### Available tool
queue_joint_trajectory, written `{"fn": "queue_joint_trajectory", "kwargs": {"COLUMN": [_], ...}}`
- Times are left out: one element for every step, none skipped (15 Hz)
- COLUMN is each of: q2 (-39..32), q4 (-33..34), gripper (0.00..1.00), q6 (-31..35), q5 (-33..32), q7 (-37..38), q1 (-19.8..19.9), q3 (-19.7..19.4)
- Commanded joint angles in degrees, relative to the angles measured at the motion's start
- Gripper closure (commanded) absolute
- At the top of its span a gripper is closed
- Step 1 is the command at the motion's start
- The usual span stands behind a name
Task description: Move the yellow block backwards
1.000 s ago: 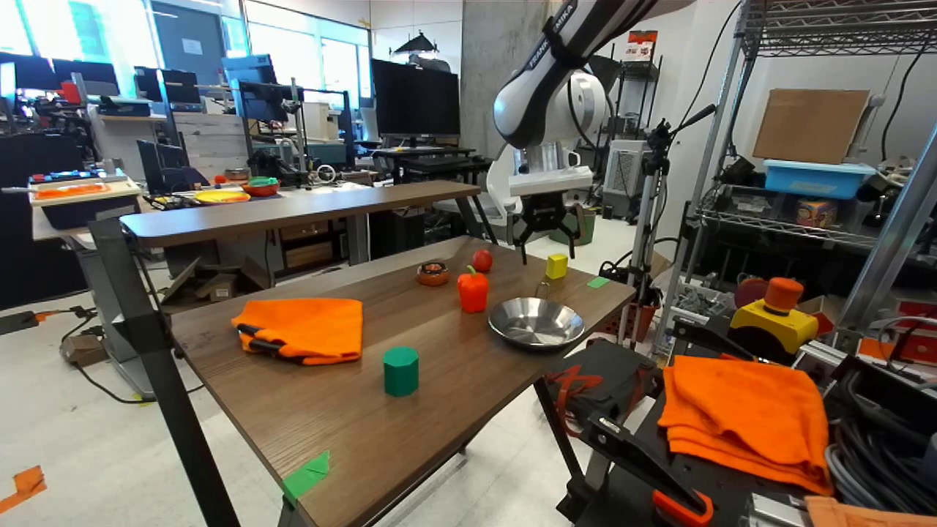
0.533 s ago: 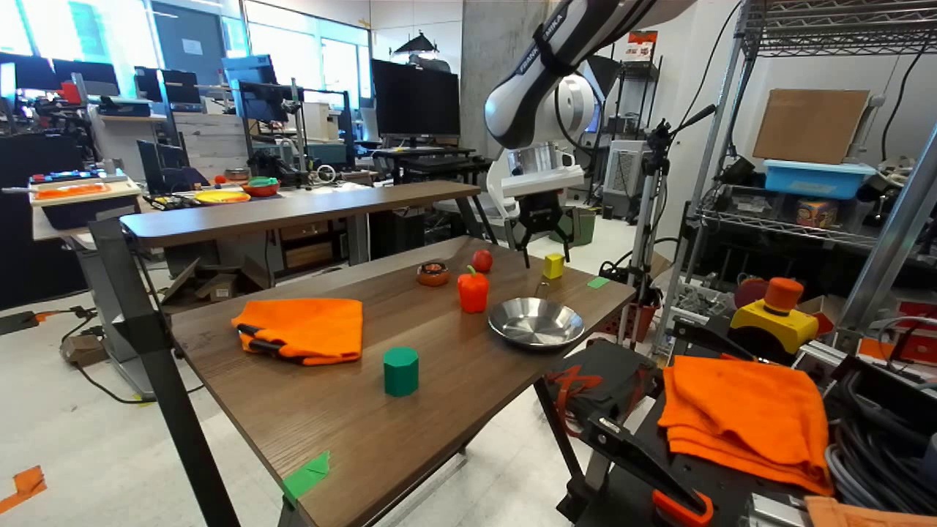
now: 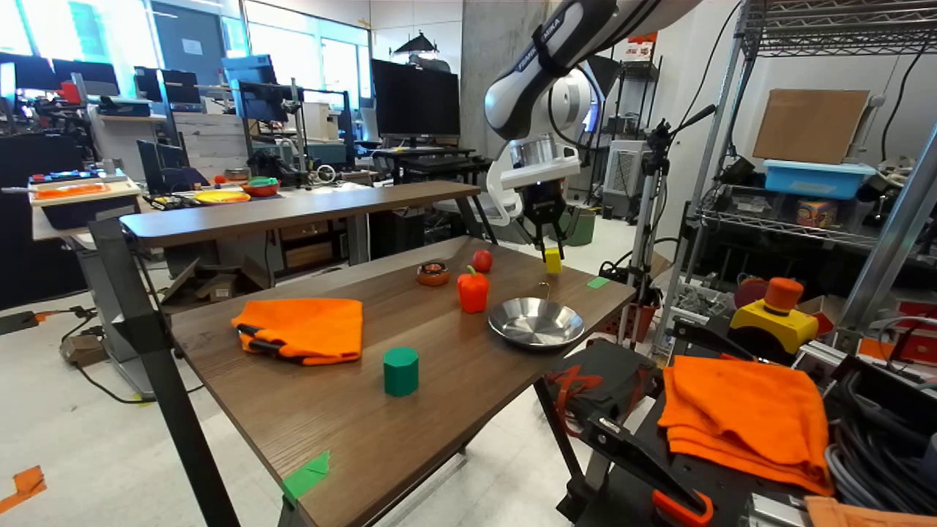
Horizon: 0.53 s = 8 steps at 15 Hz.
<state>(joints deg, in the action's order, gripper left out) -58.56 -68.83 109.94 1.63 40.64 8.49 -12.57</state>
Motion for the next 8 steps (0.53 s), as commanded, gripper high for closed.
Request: {"fn": "queue_joint_trajectory", "kwargs": {"q2": [1.6, 2.0, 2.1, 1.8, 1.0, -0.2, -1.5, -2.7], "q4": [6.3, 8.0, 10.0, 12.6, 15.5, 18.6, 21.5, 24.0], "gripper": [0.92, 0.92, 0.92, 0.92, 0.92, 0.92, 0.92, 0.92], "q6": [-11.1, -12.6, -13.4, -13.8, -14.1, -13.9, -13.4, -12.7], "q5": [4.5, 5.8, 7.1, 8.5, 9.6, 10.6, 11.2, 11.7], "q7": [-1.1, -0.9, 0.0, 1.1, 2.4, 4.0, 5.7, 7.5], "q1": [2.6, 3.2, 3.7, 4.3, 4.8, 5.3, 5.8, 6.2], "q3": [2.2, 2.5, 2.7, 3.0, 3.1, 3.1, 3.2, 3.3]}}
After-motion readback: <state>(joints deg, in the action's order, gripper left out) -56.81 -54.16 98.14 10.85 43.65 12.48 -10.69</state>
